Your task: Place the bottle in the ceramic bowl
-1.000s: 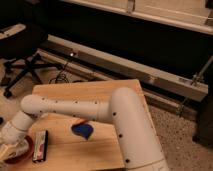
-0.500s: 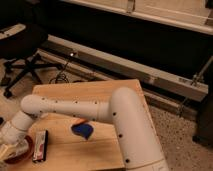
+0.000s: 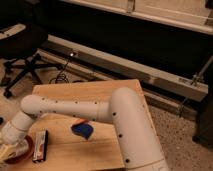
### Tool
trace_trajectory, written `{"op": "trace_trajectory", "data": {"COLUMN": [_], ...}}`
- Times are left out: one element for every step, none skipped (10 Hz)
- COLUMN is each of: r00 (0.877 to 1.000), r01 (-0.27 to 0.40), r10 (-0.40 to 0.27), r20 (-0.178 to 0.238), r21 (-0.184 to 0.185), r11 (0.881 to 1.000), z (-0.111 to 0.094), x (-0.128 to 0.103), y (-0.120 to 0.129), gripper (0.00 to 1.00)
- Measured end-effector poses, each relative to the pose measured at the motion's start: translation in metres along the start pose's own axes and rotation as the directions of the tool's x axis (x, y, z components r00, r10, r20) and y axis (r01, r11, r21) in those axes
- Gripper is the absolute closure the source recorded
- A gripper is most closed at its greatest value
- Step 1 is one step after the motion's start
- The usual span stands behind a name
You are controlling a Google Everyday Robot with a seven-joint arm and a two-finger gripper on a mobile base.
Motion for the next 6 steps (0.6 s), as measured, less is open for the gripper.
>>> {"op": "trace_trajectory", "data": {"r00": [1.000,1.000,1.000,1.000,1.000,0.999], "r01": [0.000,0.000,0.000,0.000,-0.014,-0.042], "r10": [0.000,0.000,0.000,0.000,0.015,0.042], "r20": [0.000,0.000,0.000,0.000,0.010,0.016], "r21": [0.000,0.000,0.000,-0.001,-0.022,-0.052], "r11": [1.000,1.000,1.000,1.000,1.000,0.998], "z": [0.000,0.000,0.000,0.000,-0.007,-0.017], "x": [0.000,0.000,0.000,0.000,-0.013,-0.030], "y": [0.000,0.000,0.000,0.000,0.003,0.007], "gripper": [0.90,0.90,0.90,0.88,0.82,0.78]}}
